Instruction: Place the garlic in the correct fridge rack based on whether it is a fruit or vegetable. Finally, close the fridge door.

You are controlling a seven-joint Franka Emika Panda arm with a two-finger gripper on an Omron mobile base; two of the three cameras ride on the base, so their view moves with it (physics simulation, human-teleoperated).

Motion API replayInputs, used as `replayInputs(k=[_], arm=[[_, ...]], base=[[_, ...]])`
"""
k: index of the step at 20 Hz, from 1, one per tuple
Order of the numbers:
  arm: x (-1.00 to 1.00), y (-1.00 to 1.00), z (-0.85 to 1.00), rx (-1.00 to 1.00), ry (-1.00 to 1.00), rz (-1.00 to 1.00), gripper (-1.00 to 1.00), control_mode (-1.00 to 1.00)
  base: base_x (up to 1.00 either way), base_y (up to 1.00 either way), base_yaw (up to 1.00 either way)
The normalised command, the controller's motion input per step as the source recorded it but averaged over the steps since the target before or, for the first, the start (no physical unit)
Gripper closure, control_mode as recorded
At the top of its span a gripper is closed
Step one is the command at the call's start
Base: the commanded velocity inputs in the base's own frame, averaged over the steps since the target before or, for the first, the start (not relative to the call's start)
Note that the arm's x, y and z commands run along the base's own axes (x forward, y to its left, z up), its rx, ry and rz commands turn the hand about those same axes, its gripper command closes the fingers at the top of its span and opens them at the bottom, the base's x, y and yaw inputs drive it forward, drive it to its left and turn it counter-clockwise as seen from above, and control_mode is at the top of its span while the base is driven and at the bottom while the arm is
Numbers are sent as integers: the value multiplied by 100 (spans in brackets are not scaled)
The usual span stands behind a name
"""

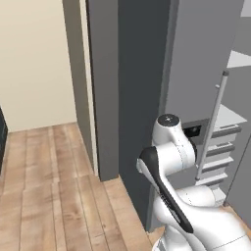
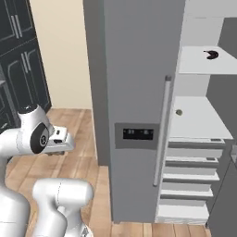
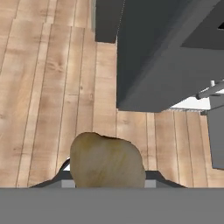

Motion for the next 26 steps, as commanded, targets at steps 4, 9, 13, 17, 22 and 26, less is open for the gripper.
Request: replayInputs(k=[4, 9, 13, 17, 22, 26], arm=[[0, 0, 0, 0, 0, 0, 100, 100], [0, 0, 0, 0, 0, 0, 100, 100], [0, 0, 0, 0, 0, 0, 100, 100], [0, 0, 0, 0, 0, 0, 100, 100], [0, 0, 0, 0, 0, 0, 100, 100], [0, 0, 0, 0, 0, 0, 100, 100]], base=[[9, -70, -6], [21, -53, 0], [23, -51, 1], [38, -37, 2], [46, -30, 12], [42, -36, 20]])
